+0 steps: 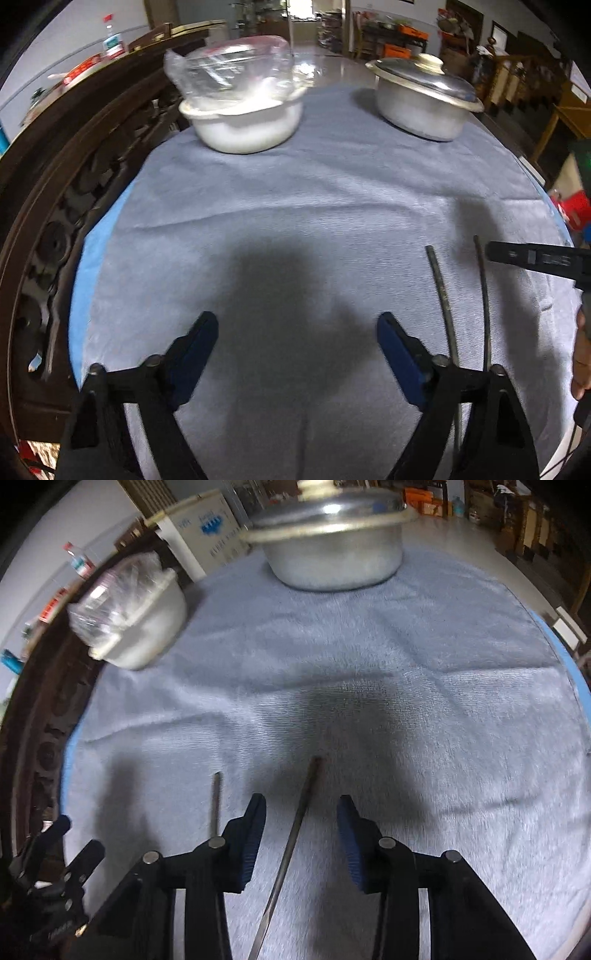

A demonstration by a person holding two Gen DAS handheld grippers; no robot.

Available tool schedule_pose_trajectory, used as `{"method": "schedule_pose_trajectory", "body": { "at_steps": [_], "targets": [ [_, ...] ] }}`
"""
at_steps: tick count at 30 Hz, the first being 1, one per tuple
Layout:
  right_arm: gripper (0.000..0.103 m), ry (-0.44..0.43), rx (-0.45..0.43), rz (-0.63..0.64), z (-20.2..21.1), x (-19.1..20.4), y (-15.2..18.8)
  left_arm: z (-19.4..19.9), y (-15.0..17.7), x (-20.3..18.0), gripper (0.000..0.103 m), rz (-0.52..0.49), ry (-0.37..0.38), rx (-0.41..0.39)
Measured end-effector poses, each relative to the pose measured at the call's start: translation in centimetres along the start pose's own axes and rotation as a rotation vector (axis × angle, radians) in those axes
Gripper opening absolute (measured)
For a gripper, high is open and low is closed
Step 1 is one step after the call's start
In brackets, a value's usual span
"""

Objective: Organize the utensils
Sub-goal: 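Close the right tool on a dark chopstick while the left tool grasps another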

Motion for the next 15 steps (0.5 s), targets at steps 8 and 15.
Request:
{"method": "schedule_pose_trajectory", "body": {
  "at_steps": [8, 15],
  "targets": [
    [0.011, 0.094, 0.001, 0.033, -1.6, -0.7, -0.1, -2.1, -0.7, -3.1, 0.055, -0.014, 0.106, 0.066],
    [0.008, 0.068, -0.054, 0.045, -0.4, -3.2, 0.5, -3.9, -1.9, -7.3, 0.052, -0.043, 0.222, 0.106]
  ]
}}
Point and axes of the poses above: each gripper's, at about its wrist camera, not at the fingertips, and z roughly against the way its jaws point, x to its left, y to its underside, the point moved 8 cm from there along -z, roughly the way its jaws point, and after that the axes turned 5 degrees about -x, right-handed, at the moved point
